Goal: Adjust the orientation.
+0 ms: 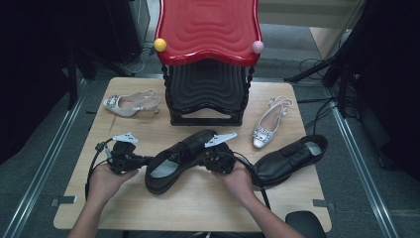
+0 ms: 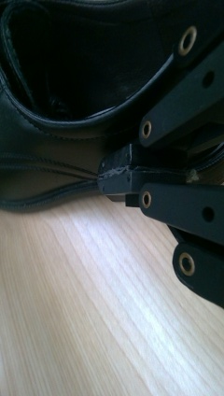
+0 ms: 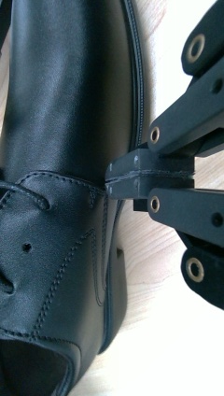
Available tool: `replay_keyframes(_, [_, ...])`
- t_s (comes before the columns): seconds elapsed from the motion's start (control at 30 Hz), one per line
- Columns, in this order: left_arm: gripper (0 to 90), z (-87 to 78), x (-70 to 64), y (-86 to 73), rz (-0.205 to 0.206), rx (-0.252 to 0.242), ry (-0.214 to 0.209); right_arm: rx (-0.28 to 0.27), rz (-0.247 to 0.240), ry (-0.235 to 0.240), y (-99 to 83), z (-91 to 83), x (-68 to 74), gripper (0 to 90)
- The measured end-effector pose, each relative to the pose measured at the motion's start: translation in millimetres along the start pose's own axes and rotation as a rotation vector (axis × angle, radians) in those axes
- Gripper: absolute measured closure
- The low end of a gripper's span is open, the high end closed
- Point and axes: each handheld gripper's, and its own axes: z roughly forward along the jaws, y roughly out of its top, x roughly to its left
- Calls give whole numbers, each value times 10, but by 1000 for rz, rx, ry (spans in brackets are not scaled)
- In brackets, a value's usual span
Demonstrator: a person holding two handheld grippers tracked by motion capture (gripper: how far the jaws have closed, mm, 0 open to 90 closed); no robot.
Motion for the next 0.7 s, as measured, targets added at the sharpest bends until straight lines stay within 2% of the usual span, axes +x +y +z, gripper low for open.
replay_keyframes(0.07, [900, 18, -35, 2, 6, 5, -17, -2, 1, -10, 2, -5, -15, 900])
replay_keyframes(0.1, [900, 33, -87, 16, 30, 1, -22, -5, 14, -6, 4, -8, -41, 900])
replay_keyframes(0.2, [900, 59, -130, 40, 41, -10, -6, -8, 17, -6, 8, -3, -49, 900])
replay_keyframes(0.33, [900, 92, -161, 56, 24, -4, -16, -6, 15, -13, 14, -3, -44, 900])
replay_keyframes(0.43, [900, 108, -225, 59, 34, -7, -18, -13, 15, -23, 18, 5, -59, 900])
replay_keyframes(0.6, [900, 131, -253, 67, 21, -6, -26, -19, 24, -44, 45, 41, -72, 900])
replay_keyframes(0.7, [900, 149, -292, 65, 29, -2, -33, -24, 38, -50, 58, 48, -113, 900])
